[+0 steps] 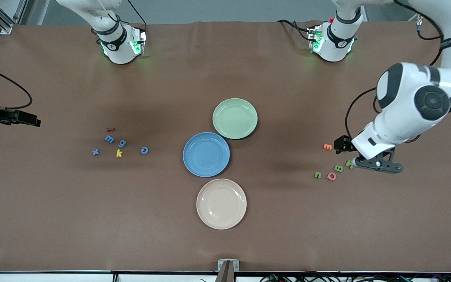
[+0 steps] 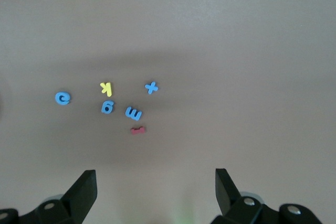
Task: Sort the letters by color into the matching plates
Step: 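Reach the right gripper to the blue x while the left gripper reaches green u, then grasp the blue x with the right gripper while the left gripper grasps u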
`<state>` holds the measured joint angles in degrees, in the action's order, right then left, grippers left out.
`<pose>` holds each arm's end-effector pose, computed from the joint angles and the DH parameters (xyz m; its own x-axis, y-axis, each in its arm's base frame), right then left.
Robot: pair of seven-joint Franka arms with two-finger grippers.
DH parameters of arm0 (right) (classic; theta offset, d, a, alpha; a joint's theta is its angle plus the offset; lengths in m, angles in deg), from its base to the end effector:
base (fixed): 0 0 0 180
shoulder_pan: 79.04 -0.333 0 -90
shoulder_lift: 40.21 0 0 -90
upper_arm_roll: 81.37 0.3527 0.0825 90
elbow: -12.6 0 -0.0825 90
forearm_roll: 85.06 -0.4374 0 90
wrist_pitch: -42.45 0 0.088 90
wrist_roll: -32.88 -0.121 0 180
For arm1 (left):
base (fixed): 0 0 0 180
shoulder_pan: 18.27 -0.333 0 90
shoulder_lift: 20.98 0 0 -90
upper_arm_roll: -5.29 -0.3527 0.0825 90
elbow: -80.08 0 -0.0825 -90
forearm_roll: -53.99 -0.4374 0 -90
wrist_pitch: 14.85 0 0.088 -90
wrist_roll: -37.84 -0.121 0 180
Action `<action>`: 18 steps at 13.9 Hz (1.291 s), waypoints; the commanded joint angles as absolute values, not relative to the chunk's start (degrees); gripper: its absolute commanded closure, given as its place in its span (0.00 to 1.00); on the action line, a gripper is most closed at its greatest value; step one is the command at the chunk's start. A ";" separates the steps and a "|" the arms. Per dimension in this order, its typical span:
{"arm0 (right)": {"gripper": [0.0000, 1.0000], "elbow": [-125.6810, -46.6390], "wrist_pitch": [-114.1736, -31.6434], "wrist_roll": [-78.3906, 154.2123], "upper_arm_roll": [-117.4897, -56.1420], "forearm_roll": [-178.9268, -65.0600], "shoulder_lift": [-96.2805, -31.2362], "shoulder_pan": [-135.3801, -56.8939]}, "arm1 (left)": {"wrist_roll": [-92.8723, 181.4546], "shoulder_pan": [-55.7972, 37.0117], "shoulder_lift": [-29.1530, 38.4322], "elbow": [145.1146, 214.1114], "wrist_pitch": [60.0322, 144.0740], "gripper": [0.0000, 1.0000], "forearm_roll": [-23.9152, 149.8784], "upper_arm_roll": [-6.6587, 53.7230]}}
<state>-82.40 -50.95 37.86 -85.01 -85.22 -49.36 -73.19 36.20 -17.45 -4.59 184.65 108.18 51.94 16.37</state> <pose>0.6373 -0.1039 0.5061 0.9795 -0.0770 -0.1861 -0.0800 -0.9968 -0.0088 0.6755 -0.1324 0.3794 0.9690 -0.2432 0.0425 -0.2443 -0.9694 0.0223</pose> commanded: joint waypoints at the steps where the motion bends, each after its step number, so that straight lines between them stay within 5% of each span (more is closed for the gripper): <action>1: 0.07 -81.79 -54.83 37.71 -84.44 -85.41 -53.46 -71.40 | 32.49 -17.30 -0.96 188.00 117.04 0.05 50.91 16.54; 9: 0.14 -96.54 -71.61 43.58 -83.92 -87.25 -54.88 -72.27 | 26.68 -15.11 8.71 187.04 122.96 0.30 51.00 16.46; 12: 0.24 -103.13 -79.78 51.13 -84.00 -91.74 -55.94 -72.62 | 26.77 -14.93 11.00 186.60 125.15 0.34 49.26 16.28; 18: 0.24 -111.94 -97.81 56.69 -84.09 -91.74 -59.27 -75.17 | 27.73 -15.19 14.34 184.23 126.39 0.40 45.64 16.37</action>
<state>-109.89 -94.13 53.65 -83.88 -90.87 -58.56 -74.81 27.02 -15.31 12.95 185.98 126.11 46.89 16.31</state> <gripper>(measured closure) 0.238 0.392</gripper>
